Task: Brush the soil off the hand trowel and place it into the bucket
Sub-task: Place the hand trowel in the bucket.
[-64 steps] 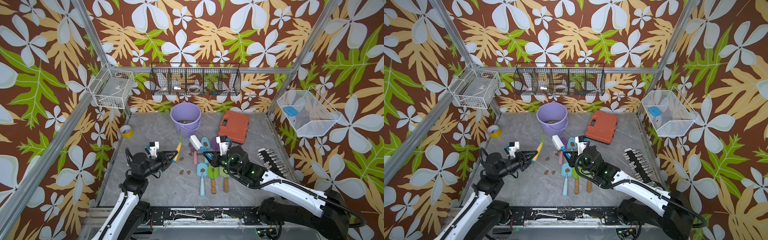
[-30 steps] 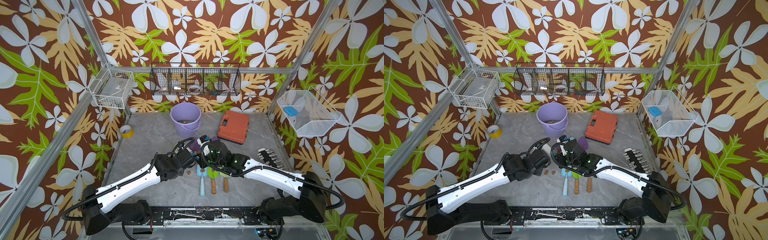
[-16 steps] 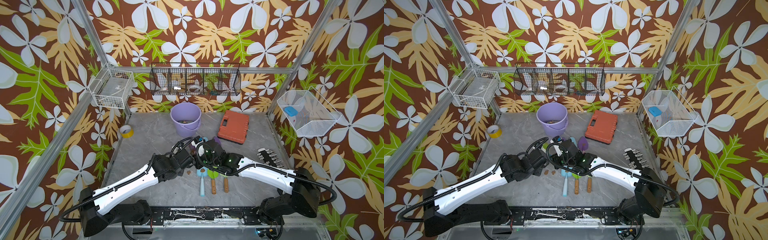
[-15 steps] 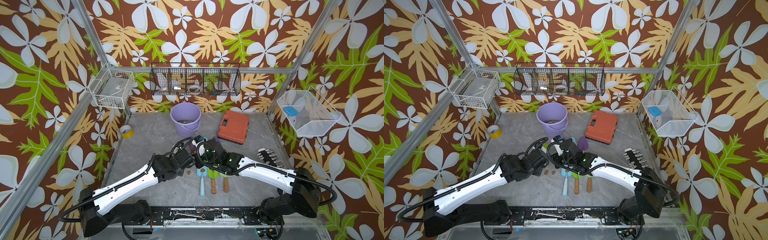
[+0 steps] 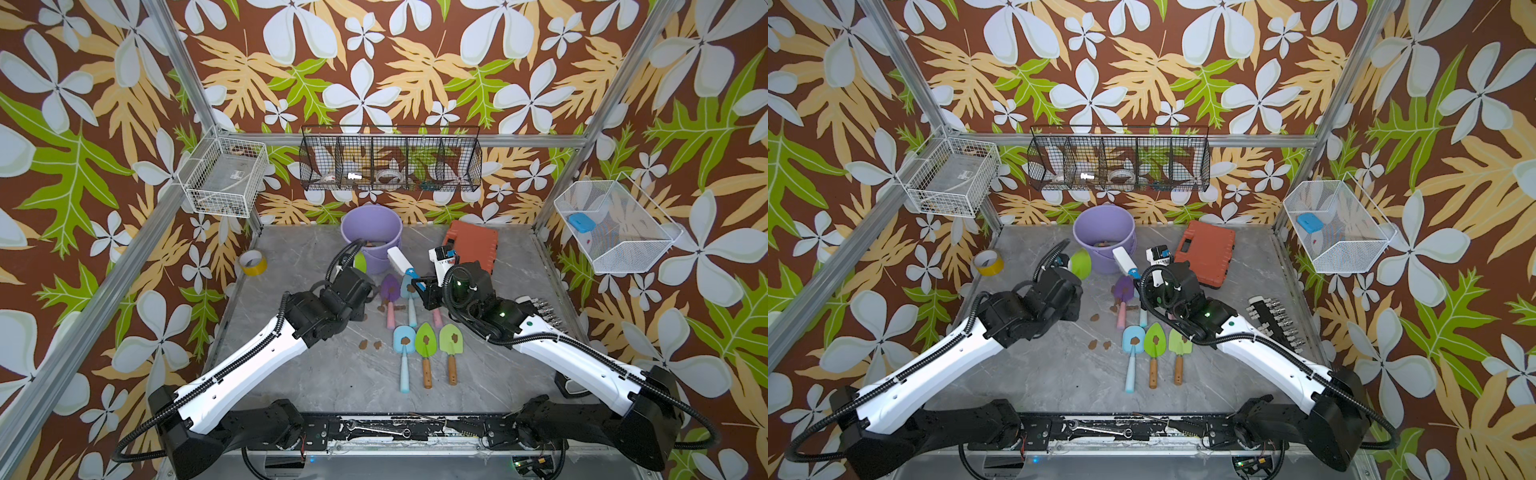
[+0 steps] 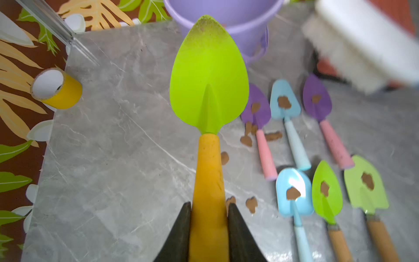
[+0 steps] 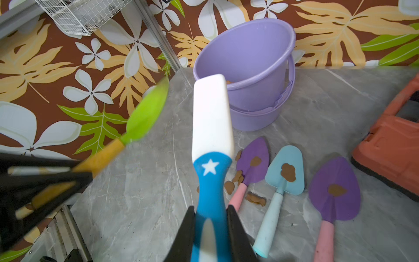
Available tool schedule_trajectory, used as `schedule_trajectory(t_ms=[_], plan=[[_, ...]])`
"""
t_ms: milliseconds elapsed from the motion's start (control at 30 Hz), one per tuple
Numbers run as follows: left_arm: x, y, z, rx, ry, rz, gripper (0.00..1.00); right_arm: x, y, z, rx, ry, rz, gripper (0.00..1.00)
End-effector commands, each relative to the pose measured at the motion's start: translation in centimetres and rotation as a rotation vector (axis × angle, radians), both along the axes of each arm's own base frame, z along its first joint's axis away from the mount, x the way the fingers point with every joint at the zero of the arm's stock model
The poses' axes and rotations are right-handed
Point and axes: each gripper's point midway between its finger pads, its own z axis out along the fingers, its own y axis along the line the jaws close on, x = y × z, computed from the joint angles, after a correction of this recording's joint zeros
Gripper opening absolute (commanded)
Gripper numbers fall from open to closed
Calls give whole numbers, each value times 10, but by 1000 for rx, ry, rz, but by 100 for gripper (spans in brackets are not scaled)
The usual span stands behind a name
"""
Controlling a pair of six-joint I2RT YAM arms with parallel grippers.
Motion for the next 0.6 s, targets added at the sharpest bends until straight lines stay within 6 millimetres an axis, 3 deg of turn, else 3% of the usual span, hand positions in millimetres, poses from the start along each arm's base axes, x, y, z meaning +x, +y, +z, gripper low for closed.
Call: schedule_trajectory(t_ms=[0,267,567], plan=[[37,-4,19,-28,-59,-9,0,2,-8,10,36,-32,-44,0],[105,-24,37,-36,-105,22,0,-1,-18,9,44,-33,-51,0],[157,-42,15,-44,-62,47,0,-1,-28,12,44,-43,-57,0]])
